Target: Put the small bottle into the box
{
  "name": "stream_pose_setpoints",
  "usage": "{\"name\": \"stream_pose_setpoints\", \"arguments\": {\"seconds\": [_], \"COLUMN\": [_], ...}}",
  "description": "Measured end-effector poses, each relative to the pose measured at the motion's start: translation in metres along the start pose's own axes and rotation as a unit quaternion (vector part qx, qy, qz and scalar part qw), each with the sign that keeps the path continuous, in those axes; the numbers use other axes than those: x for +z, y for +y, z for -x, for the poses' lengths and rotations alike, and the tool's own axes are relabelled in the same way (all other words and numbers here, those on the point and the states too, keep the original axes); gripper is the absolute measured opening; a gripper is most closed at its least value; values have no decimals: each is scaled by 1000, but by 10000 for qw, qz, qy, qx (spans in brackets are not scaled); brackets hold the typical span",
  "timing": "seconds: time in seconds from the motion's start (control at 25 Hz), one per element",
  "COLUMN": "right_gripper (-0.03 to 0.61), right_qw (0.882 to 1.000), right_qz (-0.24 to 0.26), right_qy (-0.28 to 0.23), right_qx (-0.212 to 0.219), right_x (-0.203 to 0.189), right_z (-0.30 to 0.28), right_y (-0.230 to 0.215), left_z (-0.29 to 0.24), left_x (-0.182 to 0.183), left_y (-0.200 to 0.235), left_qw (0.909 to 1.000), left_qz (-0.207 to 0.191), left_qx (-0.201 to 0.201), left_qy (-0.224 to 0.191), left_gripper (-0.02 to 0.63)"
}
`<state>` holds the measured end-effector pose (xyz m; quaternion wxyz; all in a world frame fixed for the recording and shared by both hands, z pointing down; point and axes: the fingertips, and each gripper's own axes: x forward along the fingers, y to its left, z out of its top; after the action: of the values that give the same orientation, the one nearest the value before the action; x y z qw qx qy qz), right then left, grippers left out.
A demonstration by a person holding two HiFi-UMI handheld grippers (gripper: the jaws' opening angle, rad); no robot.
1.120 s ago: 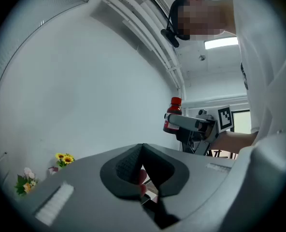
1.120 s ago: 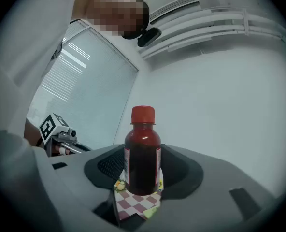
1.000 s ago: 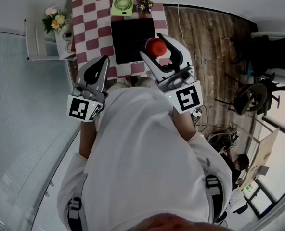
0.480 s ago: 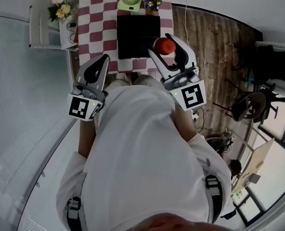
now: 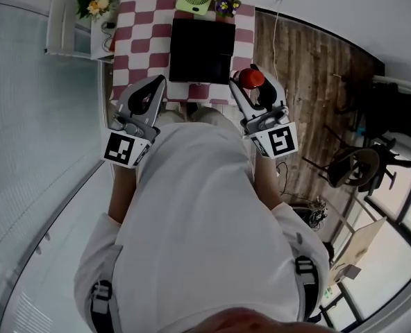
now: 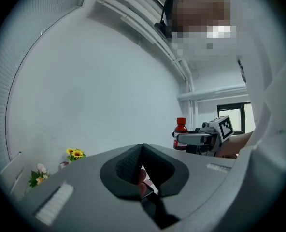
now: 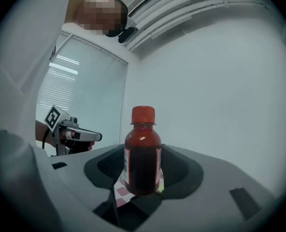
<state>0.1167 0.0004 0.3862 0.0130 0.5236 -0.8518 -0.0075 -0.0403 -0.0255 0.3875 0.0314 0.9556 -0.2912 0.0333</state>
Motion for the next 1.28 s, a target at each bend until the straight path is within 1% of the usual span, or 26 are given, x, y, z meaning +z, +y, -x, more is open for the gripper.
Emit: {"name": "stream_pose_setpoints", "arguments": {"seconds": [0.12,0.2,0.28,0.4,0.56,0.72,0.84,0.92,1.0,1.08,1.2,1.28], "right_gripper": [222,222,221,221,221,221,221,221,221,221,221,221], "right_qw": [9999,9994,9992,9991,9991,9982,9930,9874,9826,9765,9653,9546], "right_qz": [-70,-112,-46,144,265,581,1048,1309,1418,1504,1665,1826], "right_qy": [-146,-315,-402,-392,-331,104,542,862,1144,1448,1853,2156], "right_qx": [45,56,38,-26,17,-57,83,221,363,528,783,942], "right_x": [1,6,11,14,15,1,-15,-27,-42,-60,-88,-108], "right_z": [11,17,22,28,25,16,-3,-19,-32,-45,-65,-73], "right_y": [-9,-18,-31,-47,-58,-54,-45,-38,-29,-20,-6,1], "left_z": [-8,-15,-26,-39,-50,-46,-40,-31,-17,-1,19,31], "left_x": [-6,-5,-1,-1,4,4,2,5,8,8,-1,-8], "left_y": [-11,-18,-23,-31,-35,-44,-36,-27,-20,-12,1,9], "left_qw": [9998,9997,9995,9988,9985,9994,9996,9996,9997,9996,9997,9997], "left_qz": [-107,-168,-201,-321,-270,-270,-176,-114,1,92,132,126], "left_qx": [54,97,193,309,447,226,207,232,213,111,103,145], "left_qy": [178,176,152,225,170,27,-24,-68,-156,-228,-167,-130], "left_gripper": [2,2,2,2,2,2,2,2,2,2,2,2]}}
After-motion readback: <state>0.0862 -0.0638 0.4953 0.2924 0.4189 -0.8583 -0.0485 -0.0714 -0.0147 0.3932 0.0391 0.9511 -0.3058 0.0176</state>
